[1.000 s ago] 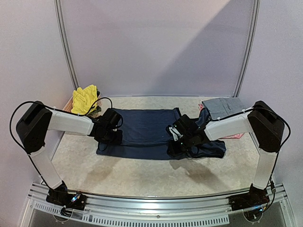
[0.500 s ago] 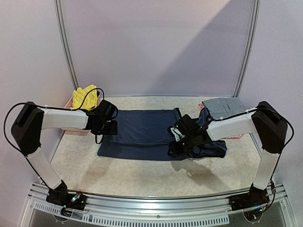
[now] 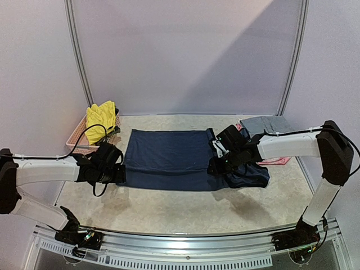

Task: Fold and stack the mixed laundry pile
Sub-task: Move the 1/3-folded tank top to the center of the board.

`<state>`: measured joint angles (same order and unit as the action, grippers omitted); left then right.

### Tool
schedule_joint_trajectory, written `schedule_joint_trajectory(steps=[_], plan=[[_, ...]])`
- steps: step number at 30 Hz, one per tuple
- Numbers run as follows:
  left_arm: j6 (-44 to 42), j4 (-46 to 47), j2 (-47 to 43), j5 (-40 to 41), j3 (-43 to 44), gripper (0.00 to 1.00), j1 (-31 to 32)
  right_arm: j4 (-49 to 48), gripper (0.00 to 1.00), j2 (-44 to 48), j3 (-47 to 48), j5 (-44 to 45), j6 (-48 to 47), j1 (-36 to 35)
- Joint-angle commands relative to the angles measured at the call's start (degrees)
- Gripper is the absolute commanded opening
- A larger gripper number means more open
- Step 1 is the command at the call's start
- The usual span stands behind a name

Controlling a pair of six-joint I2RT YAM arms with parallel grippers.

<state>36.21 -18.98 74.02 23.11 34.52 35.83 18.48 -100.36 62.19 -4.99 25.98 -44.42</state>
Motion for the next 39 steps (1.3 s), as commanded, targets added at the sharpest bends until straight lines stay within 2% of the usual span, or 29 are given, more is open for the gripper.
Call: schedule_joint_trajectory(steps=[1,8,14,18,24,27,33,37,39], plan=[[3.1,4.3,-3.9,-4.2,-5.9,0.68,0.5,2.8,0.37,4.7,-5.3,3.7,1.1,1.8],[5.1,8.6,-4.0,-6.3,-11.5,0.67,0.3,0.3,0.43,17.3,-19.6,3.1,4.9,3.8],[5.9,12.0,-3.7,-6.4,-13.8,0.63,0.0,-3.4,0.50,25.5,-26.1,0.2,4.7,3.9],[6.2,15.0,-2.3,-7.0,-14.8,0.58,-0.8,-5.3,0.49,25.3,-26.5,-1.0,4.4,3.9],[6.0,19.6,2.1,-8.2,-14.9,0.51,-2.3,-10.5,0.46,19.9,-26.8,-2.2,3.8,4.0],[5.8,21.2,3.5,-9.3,-14.7,0.46,-3.0,-12.5,0.41,17.7,-27.0,-3.0,3.4,4.2],[6.4,20.1,2.1,-8.3,-14.9,0.28,-3.1,-13.5,0.29,14.8,-27.3,-3.0,3.5,4.4],[6.7,19.1,0.4,-7.2,-15.3,0.17,-3.1,-12.8,0.27,15.6,-28.0,-1.4,3.5,4.4],[7.0,19.2,0.0,-6.8,-15.4,0.08,-3.1,-12.6,0.26,16.0,-28.2,-0.6,3.3,4.4]])
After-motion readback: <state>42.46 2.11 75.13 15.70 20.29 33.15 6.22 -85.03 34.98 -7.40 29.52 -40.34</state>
